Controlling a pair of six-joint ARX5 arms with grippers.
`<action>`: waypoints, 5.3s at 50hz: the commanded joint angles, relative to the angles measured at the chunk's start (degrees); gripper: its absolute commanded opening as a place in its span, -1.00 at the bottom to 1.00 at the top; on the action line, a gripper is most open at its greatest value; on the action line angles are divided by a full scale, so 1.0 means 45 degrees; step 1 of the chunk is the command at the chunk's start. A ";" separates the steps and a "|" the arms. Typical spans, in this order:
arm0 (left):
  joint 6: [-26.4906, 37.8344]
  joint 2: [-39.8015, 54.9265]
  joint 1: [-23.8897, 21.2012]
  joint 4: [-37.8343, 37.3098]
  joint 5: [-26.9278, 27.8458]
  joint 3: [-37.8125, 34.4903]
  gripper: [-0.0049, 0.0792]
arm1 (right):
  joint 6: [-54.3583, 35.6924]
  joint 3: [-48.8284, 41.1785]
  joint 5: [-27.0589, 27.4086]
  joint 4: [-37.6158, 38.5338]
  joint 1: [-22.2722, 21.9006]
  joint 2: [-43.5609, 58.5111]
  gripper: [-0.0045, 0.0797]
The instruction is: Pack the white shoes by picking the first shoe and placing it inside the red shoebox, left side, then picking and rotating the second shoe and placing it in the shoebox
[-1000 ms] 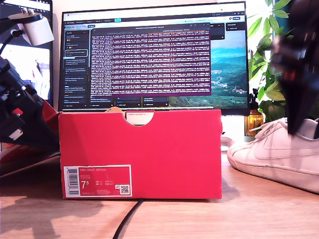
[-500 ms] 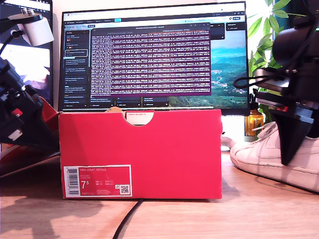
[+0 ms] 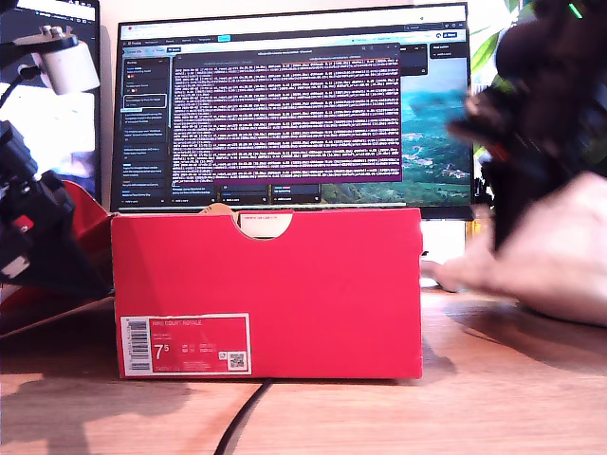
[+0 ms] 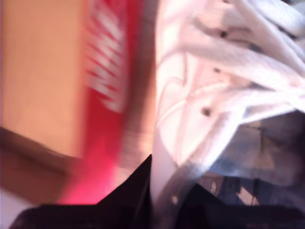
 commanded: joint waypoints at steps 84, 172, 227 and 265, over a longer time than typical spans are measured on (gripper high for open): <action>-0.0073 0.0068 -0.0019 0.0199 0.0005 -0.0049 -0.93 | 0.8354 0.2351 0.0466 0.7951 0.5435 0.3687 -0.92; -0.0083 0.0068 -0.0019 0.0180 0.0019 -0.0049 -0.93 | 0.8029 0.7480 0.3434 -0.3065 0.2307 0.4265 -0.04; -0.0083 0.0068 -0.0019 0.0185 0.0019 -0.0049 -0.93 | 1.2701 0.4099 0.7169 -0.5625 -0.0651 0.0175 0.60; -0.0083 0.0068 -0.0019 0.0185 0.0019 -0.0049 -0.93 | 1.6368 -0.1326 0.8024 -0.5605 -0.1846 -0.1282 0.59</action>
